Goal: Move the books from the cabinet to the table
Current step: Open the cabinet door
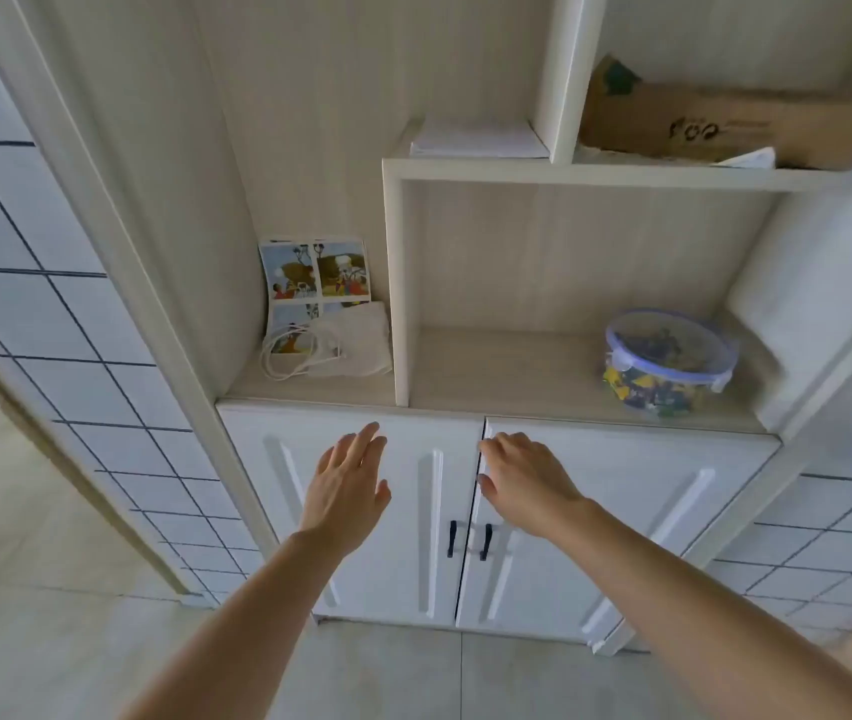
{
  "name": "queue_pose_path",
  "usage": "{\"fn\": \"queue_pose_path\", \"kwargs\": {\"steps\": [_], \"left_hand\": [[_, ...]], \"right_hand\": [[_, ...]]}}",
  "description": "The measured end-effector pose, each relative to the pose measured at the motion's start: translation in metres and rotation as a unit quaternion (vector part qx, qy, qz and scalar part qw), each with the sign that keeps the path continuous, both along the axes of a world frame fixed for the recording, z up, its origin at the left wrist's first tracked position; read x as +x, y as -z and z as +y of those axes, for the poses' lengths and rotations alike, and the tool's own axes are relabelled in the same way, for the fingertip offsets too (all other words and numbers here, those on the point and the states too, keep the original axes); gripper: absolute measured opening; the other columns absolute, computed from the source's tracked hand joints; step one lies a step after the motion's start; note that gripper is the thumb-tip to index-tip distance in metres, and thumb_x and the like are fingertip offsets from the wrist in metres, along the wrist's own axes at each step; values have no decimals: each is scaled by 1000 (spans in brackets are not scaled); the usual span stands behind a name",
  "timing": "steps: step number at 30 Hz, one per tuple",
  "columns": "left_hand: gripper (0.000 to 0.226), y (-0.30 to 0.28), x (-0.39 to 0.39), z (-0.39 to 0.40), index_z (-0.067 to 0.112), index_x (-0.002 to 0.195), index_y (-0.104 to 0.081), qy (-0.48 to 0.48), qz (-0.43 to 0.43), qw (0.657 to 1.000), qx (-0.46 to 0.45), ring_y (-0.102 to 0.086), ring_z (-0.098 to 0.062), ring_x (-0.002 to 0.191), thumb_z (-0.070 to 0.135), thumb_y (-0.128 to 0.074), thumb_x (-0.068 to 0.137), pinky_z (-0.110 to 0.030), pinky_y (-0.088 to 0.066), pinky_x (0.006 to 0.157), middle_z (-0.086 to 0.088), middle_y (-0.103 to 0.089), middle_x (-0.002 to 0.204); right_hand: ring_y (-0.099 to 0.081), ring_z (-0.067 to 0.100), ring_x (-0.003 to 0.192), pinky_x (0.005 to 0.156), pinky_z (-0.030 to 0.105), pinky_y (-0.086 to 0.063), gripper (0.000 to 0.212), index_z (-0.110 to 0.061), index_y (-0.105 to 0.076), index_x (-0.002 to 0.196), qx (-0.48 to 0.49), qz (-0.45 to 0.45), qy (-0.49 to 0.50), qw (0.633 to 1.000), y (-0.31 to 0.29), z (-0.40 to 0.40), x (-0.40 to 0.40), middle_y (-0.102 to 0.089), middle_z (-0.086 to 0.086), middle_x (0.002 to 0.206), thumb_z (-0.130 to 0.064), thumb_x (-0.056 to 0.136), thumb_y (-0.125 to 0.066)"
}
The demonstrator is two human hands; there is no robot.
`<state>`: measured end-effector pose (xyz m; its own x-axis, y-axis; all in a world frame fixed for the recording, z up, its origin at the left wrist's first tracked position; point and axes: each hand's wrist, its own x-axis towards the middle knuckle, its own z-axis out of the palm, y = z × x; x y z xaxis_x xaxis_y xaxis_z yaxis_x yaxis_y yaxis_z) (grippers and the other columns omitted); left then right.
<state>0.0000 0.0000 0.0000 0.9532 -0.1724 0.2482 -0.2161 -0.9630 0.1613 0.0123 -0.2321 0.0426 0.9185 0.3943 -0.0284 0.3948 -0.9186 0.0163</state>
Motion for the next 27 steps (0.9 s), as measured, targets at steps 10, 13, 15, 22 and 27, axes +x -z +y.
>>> {"fn": "queue_pose_path", "kwargs": {"steps": [10, 13, 15, 22, 27], "left_hand": [[78, 43, 78, -18, 22, 154, 4, -81, 72, 994, -22, 11, -22, 149, 29, -48, 97, -46, 10, 118, 6, 3, 163], [82, 53, 80, -16, 22, 155, 2, -95, 75, 993, -16, 11, -21, 149, 26, -53, 93, -51, 7, 118, 8, 6, 162], [83, 54, 80, -20, 22, 155, -1, -104, 77, 992, -15, 10, -21, 150, 25, -54, 91, -50, 10, 117, 7, 2, 163], [76, 54, 77, -24, 25, 153, -15, -120, 68, 990, -9, -3, -24, 150, 27, -54, 88, -55, 3, 118, 5, -15, 161], [66, 59, 63, -18, 32, 150, -25, -102, 53, 993, 0, -20, -28, 146, 34, -52, 89, -60, -9, 117, 1, -35, 153]], "right_hand": [[-56, 34, 94, 77, 41, -51, 53, 0, -57, 118, -34, -31, -15, 999, 50, 3, 91, -56, 12, 110, -11, 68, -70], [-57, 34, 92, 75, 40, -53, 58, 2, -60, 111, 1, -44, -11, 999, 60, 5, 93, -58, 12, 106, 4, 53, -66], [-56, 36, 103, 84, 41, -53, 60, 1, -59, 115, 42, -47, -4, 998, 62, 5, 92, -59, 11, 111, 5, 55, -66], [-47, 43, 128, 106, 45, -39, 65, 3, -60, 122, 37, -23, 1, 999, 62, 4, 84, -62, 13, 125, -2, 59, -74], [-48, 29, 121, 101, 33, -40, 46, -4, -44, 136, 103, 55, -3, 993, 48, 10, 56, -49, 11, 134, -14, 92, -49]]}}
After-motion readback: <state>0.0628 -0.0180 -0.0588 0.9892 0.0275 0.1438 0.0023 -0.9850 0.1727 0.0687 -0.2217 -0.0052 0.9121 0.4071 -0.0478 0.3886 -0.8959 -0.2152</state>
